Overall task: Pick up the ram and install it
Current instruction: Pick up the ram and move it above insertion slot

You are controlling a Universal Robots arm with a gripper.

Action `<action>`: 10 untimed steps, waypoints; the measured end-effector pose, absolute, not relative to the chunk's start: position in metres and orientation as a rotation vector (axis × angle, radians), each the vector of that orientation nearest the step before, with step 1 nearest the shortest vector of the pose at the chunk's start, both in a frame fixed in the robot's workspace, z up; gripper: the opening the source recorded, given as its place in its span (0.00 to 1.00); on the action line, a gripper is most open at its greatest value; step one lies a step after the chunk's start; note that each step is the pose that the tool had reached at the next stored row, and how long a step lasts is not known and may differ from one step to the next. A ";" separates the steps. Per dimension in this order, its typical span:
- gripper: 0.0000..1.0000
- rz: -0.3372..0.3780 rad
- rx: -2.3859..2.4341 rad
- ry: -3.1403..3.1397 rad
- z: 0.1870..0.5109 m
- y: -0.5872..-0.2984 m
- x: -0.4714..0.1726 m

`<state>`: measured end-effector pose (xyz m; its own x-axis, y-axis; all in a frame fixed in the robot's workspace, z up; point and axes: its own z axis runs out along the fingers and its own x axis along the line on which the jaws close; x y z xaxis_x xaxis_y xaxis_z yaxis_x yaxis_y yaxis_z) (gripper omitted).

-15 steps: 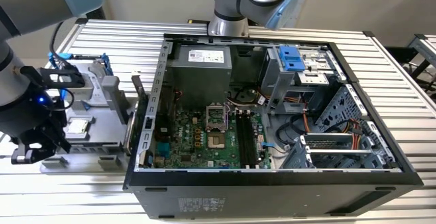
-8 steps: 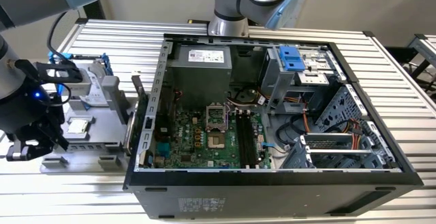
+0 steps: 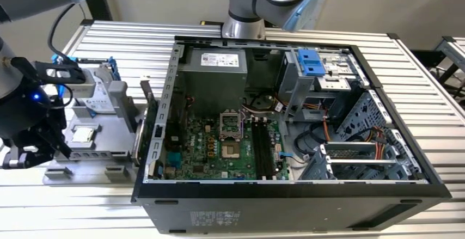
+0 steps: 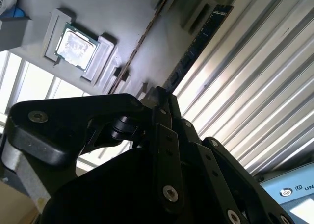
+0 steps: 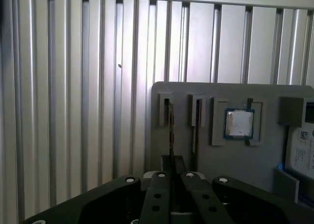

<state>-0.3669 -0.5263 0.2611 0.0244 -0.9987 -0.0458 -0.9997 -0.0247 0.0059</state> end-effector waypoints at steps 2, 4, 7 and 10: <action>0.00 0.057 -2.228 2.174 0.263 -0.526 -0.367; 0.00 0.057 -2.228 2.174 0.264 -0.526 -0.367; 0.00 0.057 -2.228 2.174 0.266 -0.526 -0.367; 0.00 0.056 -2.228 2.174 0.268 -0.526 -0.367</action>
<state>-0.3668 -0.5263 0.2684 0.0245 -0.9986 -0.0458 -0.9997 -0.0248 0.0049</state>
